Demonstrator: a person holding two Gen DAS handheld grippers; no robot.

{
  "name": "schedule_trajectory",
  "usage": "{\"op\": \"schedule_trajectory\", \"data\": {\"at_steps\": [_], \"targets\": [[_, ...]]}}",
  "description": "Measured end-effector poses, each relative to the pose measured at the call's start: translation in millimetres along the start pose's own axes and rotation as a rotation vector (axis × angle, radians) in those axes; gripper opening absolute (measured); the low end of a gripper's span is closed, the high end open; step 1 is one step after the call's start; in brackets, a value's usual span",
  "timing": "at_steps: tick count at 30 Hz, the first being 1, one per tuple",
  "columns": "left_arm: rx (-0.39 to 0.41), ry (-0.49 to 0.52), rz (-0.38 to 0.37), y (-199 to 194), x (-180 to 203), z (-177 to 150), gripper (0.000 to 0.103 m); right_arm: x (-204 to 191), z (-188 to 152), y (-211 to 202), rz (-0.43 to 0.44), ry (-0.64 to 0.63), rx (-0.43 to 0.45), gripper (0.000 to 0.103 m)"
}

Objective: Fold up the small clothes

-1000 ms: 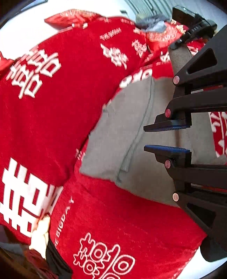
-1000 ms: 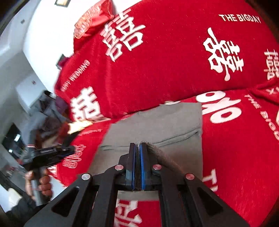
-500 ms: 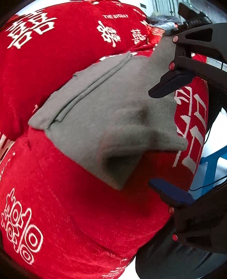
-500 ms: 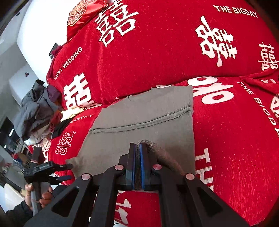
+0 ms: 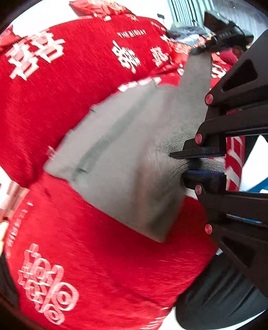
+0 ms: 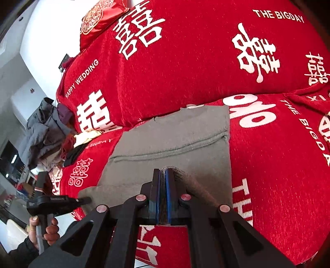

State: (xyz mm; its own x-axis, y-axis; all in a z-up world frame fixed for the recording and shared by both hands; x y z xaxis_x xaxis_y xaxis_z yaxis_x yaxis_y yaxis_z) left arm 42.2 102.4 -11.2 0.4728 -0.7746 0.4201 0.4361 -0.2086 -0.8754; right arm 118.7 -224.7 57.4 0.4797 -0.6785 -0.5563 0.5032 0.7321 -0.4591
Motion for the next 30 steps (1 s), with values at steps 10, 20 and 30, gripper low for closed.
{"op": "schedule_trajectory", "data": {"at_steps": [10,20,30], "targets": [[0.148,0.074,-0.045,-27,69,103,0.01,-3,73,1,-0.023,-0.031,0.085,0.004],[0.177,0.114,-0.005,13,130,203,0.01,20,174,58,-0.081,-0.053,0.117,0.004],[0.068,0.055,0.147,146,108,253,0.01,117,182,173,-0.218,0.059,-0.041,0.001]]}}
Point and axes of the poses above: each gripper's, at about its wrist camera, not at the fingertips, and y roughly the way its jaws point, x to its right, z to its top, the point moved 9 cm from there along y, roughly the way its jaws point, and after that the axes turned 13 degrees about z, right-handed, at the moved point
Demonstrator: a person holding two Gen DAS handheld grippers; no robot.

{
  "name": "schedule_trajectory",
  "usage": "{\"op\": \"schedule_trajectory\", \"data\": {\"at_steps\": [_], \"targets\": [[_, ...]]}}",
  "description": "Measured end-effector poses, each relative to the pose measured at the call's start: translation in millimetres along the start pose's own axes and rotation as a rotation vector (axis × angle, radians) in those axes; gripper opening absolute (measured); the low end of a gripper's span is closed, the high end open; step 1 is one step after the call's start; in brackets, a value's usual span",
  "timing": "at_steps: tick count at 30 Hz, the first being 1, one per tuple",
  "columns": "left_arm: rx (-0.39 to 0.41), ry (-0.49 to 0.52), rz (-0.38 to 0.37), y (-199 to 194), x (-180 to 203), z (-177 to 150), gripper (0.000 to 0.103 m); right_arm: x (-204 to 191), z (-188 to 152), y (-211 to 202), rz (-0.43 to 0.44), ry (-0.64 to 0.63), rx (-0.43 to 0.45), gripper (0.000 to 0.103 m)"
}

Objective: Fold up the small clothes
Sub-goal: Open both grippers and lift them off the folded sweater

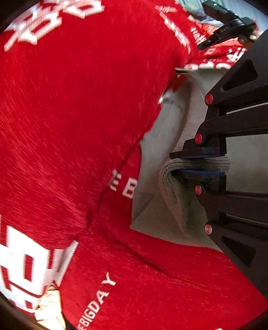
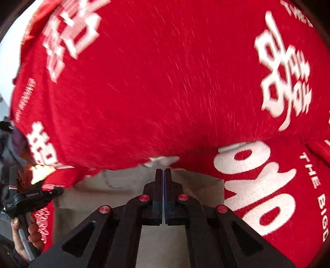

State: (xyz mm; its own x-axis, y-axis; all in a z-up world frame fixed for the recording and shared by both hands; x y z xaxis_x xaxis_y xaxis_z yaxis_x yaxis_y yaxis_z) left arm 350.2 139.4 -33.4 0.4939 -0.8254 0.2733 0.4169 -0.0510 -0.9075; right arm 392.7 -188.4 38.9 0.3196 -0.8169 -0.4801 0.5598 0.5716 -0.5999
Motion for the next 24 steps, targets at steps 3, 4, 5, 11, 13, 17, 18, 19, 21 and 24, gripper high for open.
{"op": "schedule_trajectory", "data": {"at_steps": [3,4,5,11,13,17,18,19,21,24], "targets": [[-0.114,-0.061,-0.014,26,-8,-1,0.01,16,-13,20,-0.016,0.037,-0.054,0.001],[-0.13,-0.08,-0.035,27,-10,0,0.01,18,-18,20,0.0,0.058,-0.062,0.001],[-0.139,-0.092,-0.062,25,-12,3,0.01,18,-23,19,0.012,0.069,-0.071,0.001],[-0.126,-0.113,-0.195,-14,-29,24,0.01,15,-44,10,-0.062,-0.064,-0.147,0.002],[-0.137,-0.116,-0.213,-19,-32,31,0.01,14,-48,10,-0.055,-0.062,-0.155,0.002],[-0.122,-0.088,-0.122,-24,-37,33,0.01,9,-56,12,-0.039,-0.041,-0.164,0.002],[-0.098,-0.047,-0.071,-25,-36,28,0.01,7,-57,11,-0.04,-0.045,-0.165,0.002],[-0.064,-0.003,-0.028,-27,-34,23,0.01,6,-59,12,-0.048,-0.052,-0.169,0.002],[0.068,0.138,0.041,-37,-20,5,0.01,7,-61,14,-0.071,-0.055,-0.189,0.004],[0.233,0.336,0.17,-39,-3,-25,0.01,6,-57,15,-0.088,-0.059,-0.195,0.028]]}}
Point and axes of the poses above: each gripper's, at about its wrist camera, not at the fingertips, and y roughly the way its jaws point, x to its right, z to its top, the point moved 9 cm from there along y, roughly the way its jaws point, and after that the axes turned 13 degrees about z, right-handed, at the moved point
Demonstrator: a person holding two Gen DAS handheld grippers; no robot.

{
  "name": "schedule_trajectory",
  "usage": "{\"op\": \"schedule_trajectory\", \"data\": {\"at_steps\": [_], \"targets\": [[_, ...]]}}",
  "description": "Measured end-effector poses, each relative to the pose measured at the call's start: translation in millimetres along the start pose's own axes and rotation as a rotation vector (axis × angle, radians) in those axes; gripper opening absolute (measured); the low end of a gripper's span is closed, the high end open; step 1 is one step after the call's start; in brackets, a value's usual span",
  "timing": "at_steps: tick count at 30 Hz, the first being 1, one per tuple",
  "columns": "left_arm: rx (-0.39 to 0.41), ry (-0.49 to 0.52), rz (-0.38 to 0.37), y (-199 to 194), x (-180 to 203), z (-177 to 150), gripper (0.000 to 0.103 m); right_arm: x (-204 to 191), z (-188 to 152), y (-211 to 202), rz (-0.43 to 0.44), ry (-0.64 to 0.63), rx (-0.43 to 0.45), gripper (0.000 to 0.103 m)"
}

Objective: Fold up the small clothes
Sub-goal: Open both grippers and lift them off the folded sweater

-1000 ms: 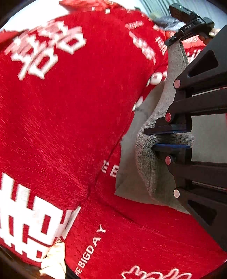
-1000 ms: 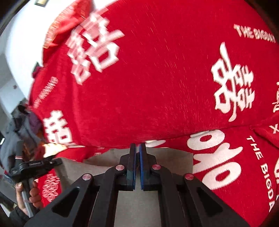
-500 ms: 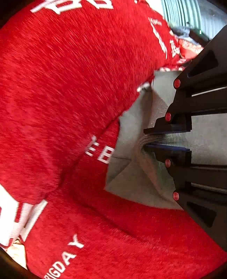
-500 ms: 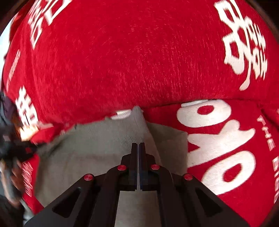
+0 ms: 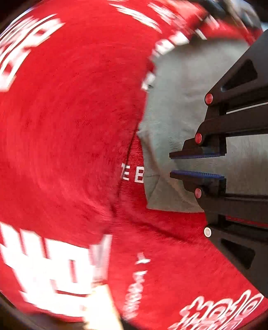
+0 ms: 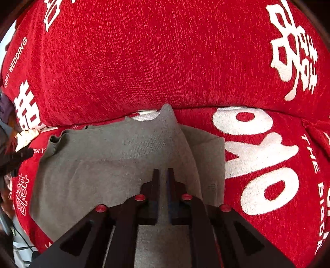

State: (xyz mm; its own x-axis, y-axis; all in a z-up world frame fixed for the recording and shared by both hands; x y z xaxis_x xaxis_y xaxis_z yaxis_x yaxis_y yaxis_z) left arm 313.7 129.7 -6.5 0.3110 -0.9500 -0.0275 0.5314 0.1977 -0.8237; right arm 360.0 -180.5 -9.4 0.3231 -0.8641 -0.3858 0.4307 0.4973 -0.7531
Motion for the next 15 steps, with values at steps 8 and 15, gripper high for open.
{"op": "schedule_trajectory", "data": {"at_steps": [8,15], "targets": [[0.029,-0.001,0.048,-17,8,-22,0.096,-18,-2,-14,0.02,-0.017,0.043,0.06],[0.002,-0.079,-0.258,-35,32,-6,0.101,-16,-6,-11,0.025,-0.013,0.03,0.06]]}}
Point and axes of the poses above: each gripper's, at about its wrist camera, not at the fingertips, and y roughly the way its jaws point, x to its right, z to its top, the point moved 9 cm from there along y, roughly the way its jaws point, and after that the axes turned 13 degrees about z, right-handed, at the moved point
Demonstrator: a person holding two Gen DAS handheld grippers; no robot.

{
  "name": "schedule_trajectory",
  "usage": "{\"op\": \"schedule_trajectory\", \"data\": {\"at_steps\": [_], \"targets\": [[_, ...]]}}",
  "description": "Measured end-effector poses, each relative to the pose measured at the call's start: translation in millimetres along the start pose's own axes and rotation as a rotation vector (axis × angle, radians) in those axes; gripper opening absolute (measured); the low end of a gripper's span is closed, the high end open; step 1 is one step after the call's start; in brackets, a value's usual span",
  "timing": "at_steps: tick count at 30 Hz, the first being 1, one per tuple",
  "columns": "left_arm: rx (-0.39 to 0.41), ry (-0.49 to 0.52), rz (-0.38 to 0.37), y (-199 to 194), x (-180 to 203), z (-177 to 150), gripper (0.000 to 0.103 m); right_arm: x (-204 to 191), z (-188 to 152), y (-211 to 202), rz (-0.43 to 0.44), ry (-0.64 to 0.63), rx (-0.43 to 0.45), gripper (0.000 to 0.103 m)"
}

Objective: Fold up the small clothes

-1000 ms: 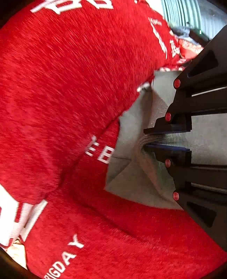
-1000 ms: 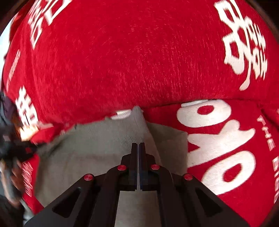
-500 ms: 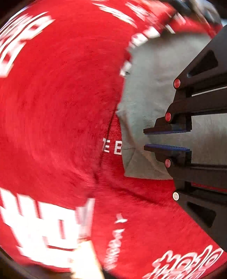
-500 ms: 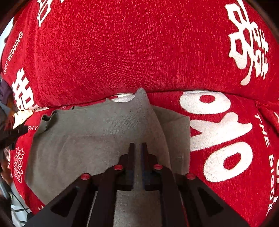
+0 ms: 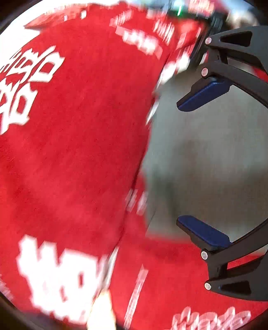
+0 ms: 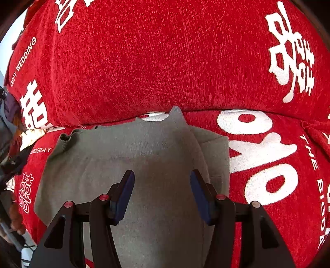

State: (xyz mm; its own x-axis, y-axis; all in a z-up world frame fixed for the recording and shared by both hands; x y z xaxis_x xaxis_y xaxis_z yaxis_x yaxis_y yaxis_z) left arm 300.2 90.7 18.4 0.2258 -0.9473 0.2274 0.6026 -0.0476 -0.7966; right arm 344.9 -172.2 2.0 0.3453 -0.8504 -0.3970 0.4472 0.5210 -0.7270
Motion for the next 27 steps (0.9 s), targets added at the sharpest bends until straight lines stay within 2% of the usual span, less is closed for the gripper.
{"op": "schedule_trajectory", "data": {"at_steps": [1,3,5,7,9,11,14,16,18,20,22,24,27], "targets": [[-0.052,0.026,-0.045,11,10,-5,0.101,0,1,3,-0.002,0.0,-0.002,0.06],[-0.106,0.09,-0.08,34,24,-11,0.101,0,6,11,0.009,0.001,-0.008,0.06],[-0.146,0.124,-0.068,63,27,-8,0.101,-3,11,24,0.058,0.012,-0.027,0.06],[-0.16,0.106,-0.032,90,15,6,0.101,-6,17,41,0.109,0.03,-0.053,0.06],[-0.161,0.049,0.017,108,-6,21,0.101,-8,26,56,0.134,0.033,-0.063,0.06],[-0.169,-0.059,0.057,123,-40,37,0.101,-8,31,68,0.138,0.028,-0.071,0.06],[-0.176,-0.193,0.1,128,-83,49,0.101,13,35,85,0.035,0.038,-0.091,0.06],[-0.178,-0.276,0.109,126,-112,53,0.101,31,37,83,-0.01,0.078,-0.058,0.06],[-0.178,-0.34,0.103,117,-131,54,0.101,33,36,74,0.006,0.107,-0.037,0.06],[-0.141,-0.348,0.11,100,-133,55,0.101,28,37,65,-0.026,0.072,-0.021,0.06],[-0.104,-0.251,0.155,83,-111,48,0.101,14,41,57,-0.033,0.025,-0.004,0.064],[-0.107,-0.066,0.188,81,-65,31,0.101,-6,44,57,-0.031,-0.017,0.004,0.073],[-0.102,0.202,0.261,93,-9,7,0.101,-30,43,72,-0.049,-0.092,-0.04,0.074]]}}
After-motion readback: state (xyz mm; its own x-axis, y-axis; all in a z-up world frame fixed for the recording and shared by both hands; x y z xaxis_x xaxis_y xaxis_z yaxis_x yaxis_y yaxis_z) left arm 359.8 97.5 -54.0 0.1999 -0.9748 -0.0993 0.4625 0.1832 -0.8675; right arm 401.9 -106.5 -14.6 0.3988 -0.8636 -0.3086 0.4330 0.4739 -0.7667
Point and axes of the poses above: each gripper's, at about its wrist camera, not at the fingertips, and y roughly the way its jaws point, x to its right, z to its top, the point moved 9 cm from there along y, roughly the way its jaws point, and after that the axes turned 13 degrees about z, right-handed, at the moved point
